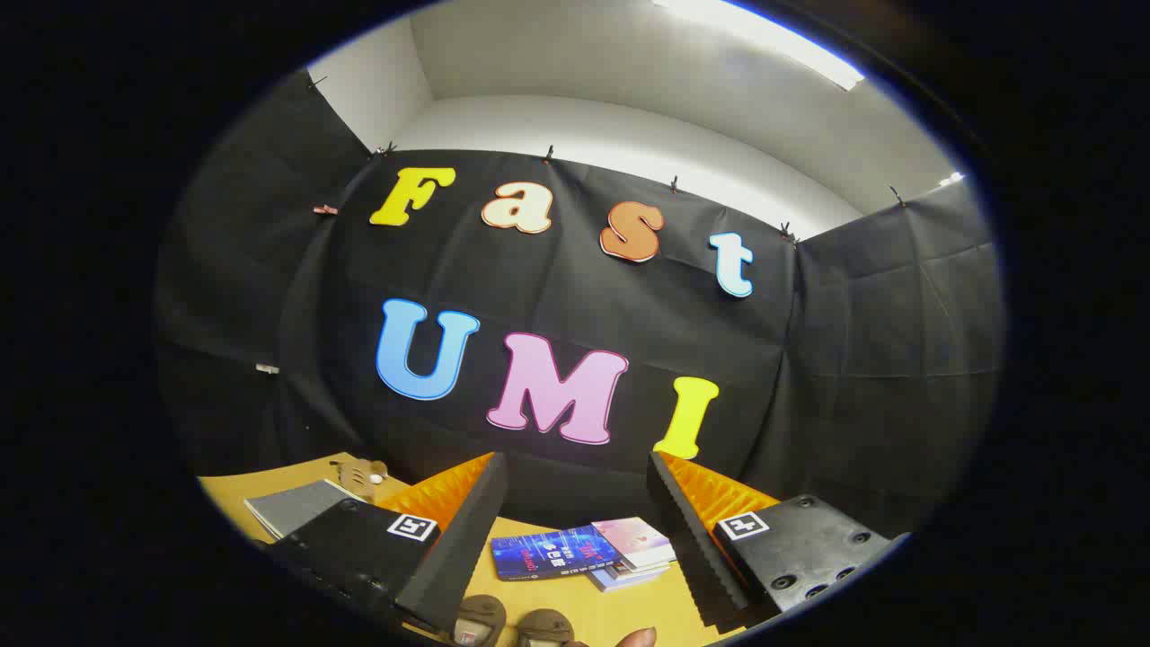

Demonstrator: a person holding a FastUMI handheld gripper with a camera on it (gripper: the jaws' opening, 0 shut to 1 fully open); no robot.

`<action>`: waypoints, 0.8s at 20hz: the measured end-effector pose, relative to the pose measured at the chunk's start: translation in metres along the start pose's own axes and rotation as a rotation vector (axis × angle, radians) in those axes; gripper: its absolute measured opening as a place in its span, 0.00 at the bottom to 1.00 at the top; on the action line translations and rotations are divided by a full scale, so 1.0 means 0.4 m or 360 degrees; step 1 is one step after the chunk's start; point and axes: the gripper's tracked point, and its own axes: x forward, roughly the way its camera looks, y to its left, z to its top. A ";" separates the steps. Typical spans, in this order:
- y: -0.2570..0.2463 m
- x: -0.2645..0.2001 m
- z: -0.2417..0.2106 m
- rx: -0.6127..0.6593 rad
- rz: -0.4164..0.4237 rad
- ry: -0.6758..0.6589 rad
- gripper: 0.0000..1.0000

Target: Open the storage box then place both shoes into the box .Put the left shoe in first, then the right shoe, with the right side of both shoes facing outward in a uniform manner.

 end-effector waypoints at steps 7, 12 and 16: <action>-0.007 0.011 -0.104 0.0092 -0.0042 0.0255 0.97; -0.016 0.016 -0.116 0.0075 -0.0051 0.0263 0.97; -0.005 0.021 -0.127 0.0089 -0.0021 0.0275 0.97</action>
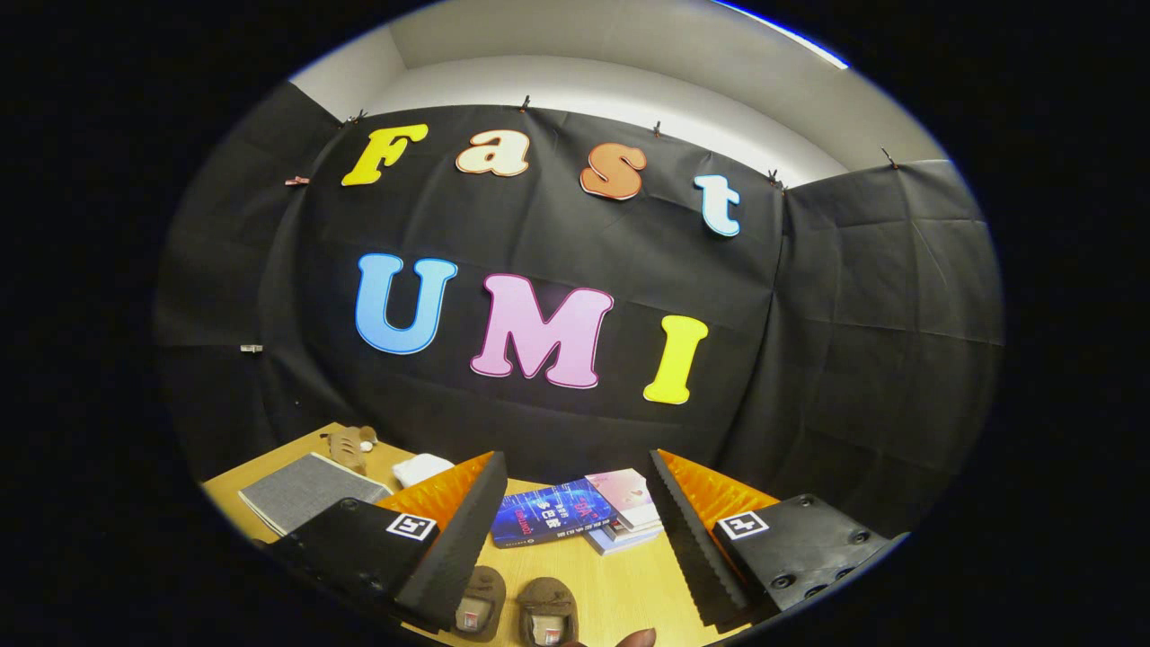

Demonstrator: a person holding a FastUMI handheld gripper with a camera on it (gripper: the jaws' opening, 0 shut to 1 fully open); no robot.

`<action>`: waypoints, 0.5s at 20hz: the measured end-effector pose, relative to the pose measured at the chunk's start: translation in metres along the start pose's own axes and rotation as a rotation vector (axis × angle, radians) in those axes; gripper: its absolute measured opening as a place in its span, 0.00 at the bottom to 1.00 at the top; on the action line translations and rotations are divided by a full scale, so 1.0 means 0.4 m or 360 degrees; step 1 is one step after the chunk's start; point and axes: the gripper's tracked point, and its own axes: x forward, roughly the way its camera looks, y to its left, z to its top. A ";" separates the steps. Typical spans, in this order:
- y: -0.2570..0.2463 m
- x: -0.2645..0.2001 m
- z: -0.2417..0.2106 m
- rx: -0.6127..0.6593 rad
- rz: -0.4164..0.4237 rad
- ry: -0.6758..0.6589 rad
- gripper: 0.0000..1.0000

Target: Open the storage box then place both shoes into the box .Put the left shoe in first, then the right shoe, with the right side of both shoes facing outward in a uniform manner.

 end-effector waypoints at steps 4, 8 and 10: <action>0.112 0.023 -0.046 0.0090 0.0306 0.0122 0.97; 0.283 0.028 -0.117 0.0372 0.0755 0.0328 0.98; 0.360 0.034 -0.173 0.0518 0.0905 0.0463 0.98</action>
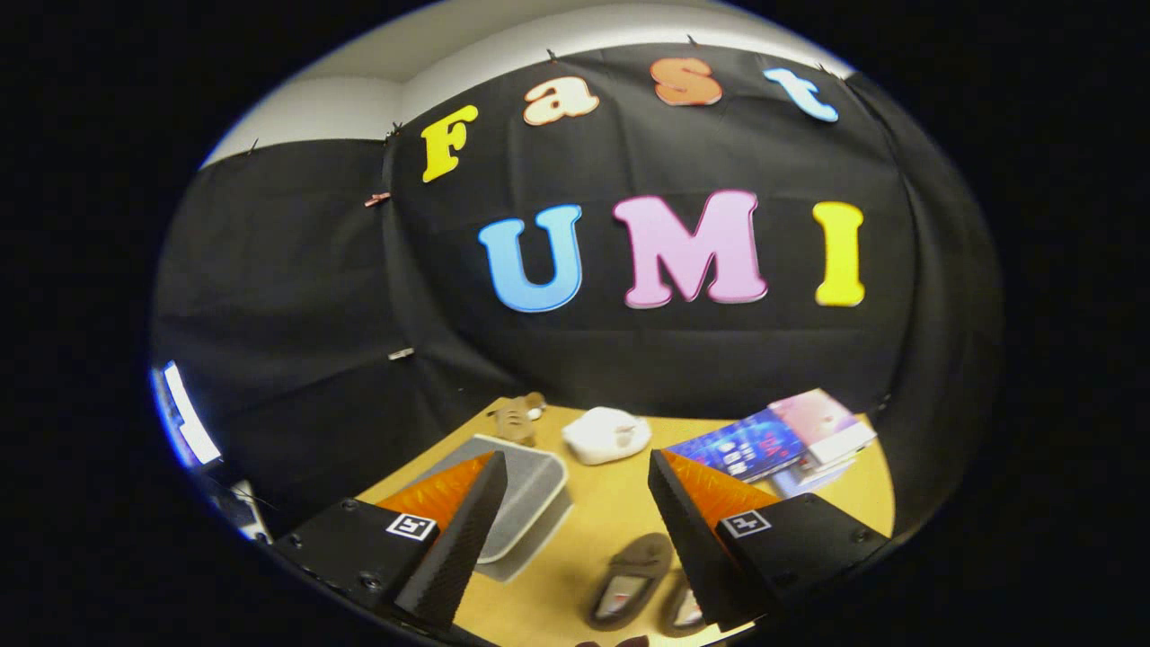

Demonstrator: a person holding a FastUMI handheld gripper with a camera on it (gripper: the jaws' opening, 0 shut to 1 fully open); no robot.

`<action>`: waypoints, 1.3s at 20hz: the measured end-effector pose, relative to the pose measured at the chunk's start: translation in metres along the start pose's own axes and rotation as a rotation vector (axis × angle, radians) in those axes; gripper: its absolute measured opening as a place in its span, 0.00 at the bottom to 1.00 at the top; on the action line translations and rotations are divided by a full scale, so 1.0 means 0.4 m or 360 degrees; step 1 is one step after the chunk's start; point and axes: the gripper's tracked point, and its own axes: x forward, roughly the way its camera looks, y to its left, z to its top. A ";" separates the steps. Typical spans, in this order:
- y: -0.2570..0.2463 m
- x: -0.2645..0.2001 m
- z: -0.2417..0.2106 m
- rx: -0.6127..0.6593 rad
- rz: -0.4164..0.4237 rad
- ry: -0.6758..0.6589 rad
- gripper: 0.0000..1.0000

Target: Open the storage box then place both shoes into the box .Put the left shoe in first, then the right shoe, with the right side of both shoes facing outward in a uniform manner.

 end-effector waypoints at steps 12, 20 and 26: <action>0.090 0.296 -0.374 0.0784 0.0424 0.0513 0.99; 0.100 0.375 -0.524 0.1442 0.0601 0.0792 0.97; 0.165 0.380 -0.500 0.1811 0.0860 0.0879 0.96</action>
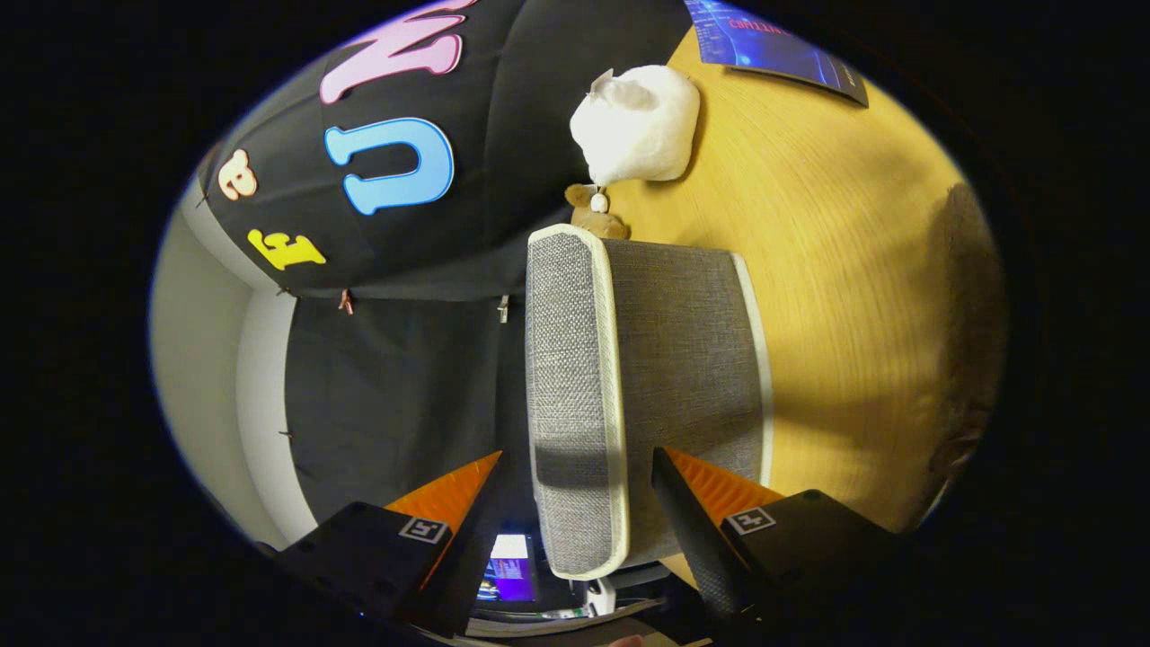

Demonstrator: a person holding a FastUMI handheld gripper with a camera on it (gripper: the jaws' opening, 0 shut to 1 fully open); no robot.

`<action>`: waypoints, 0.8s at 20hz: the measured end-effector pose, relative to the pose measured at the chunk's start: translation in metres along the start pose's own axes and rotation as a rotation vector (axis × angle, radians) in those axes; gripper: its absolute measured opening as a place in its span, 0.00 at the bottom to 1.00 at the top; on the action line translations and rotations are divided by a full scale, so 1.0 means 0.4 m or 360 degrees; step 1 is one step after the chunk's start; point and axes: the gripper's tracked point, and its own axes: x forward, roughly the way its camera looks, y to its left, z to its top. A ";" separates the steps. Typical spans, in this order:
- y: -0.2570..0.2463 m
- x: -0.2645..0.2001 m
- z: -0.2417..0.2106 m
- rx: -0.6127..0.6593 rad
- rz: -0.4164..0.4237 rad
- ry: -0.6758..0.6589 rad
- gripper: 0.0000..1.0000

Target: Open the storage box then place both shoes into the box .Put the left shoe in first, then the right shoe, with the right side of both shoes facing outward in a uniform manner.

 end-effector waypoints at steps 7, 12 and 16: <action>0.022 -0.029 -0.008 -0.0097 0.0053 -0.0015 0.13; 0.117 -0.041 -0.010 -0.0146 0.0120 -0.0074 0.05; 0.244 -0.019 -0.029 -0.0263 0.0187 -0.0071 0.05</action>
